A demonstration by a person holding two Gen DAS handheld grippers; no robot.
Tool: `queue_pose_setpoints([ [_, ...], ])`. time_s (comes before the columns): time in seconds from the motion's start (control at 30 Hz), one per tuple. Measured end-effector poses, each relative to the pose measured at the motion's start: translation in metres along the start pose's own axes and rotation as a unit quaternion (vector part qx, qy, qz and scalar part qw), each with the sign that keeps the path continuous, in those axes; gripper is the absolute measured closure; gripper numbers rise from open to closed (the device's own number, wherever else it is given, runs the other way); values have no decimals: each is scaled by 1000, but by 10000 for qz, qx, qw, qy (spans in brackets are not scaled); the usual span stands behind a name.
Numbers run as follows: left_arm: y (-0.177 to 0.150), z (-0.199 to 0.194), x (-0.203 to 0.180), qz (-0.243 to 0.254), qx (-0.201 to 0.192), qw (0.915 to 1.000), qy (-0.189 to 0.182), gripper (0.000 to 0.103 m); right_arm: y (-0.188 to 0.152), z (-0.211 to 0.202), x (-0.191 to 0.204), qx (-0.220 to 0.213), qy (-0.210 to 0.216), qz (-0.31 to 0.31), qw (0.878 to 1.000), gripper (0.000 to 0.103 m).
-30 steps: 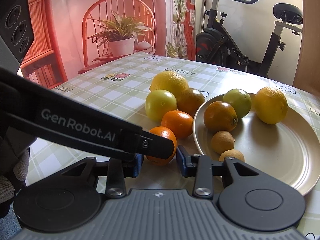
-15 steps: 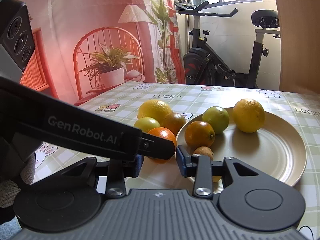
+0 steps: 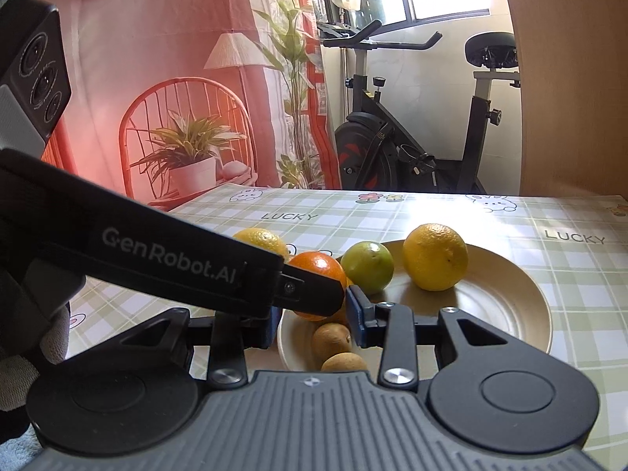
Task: Organize fruits
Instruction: 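Carry the tangerine onto the plate and lower it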
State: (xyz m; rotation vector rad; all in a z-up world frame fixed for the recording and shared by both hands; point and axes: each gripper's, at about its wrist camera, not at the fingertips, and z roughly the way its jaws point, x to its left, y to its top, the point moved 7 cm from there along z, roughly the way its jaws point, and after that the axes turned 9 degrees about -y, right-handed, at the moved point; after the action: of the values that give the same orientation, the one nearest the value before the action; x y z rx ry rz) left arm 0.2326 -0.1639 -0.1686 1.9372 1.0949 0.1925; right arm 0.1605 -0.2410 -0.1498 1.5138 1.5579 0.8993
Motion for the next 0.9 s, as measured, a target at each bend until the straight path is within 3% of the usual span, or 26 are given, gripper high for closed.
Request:
queue_pose_setpoints([
  [0.43, 17, 42, 4, -136, 270, 9995, -59, 62, 8, 23, -35, 7, -386, 261, 9989, 65],
  [0.9, 17, 61, 14, -233, 333, 9990, -173, 62, 1, 39, -46, 267, -671, 550, 9959, 65],
])
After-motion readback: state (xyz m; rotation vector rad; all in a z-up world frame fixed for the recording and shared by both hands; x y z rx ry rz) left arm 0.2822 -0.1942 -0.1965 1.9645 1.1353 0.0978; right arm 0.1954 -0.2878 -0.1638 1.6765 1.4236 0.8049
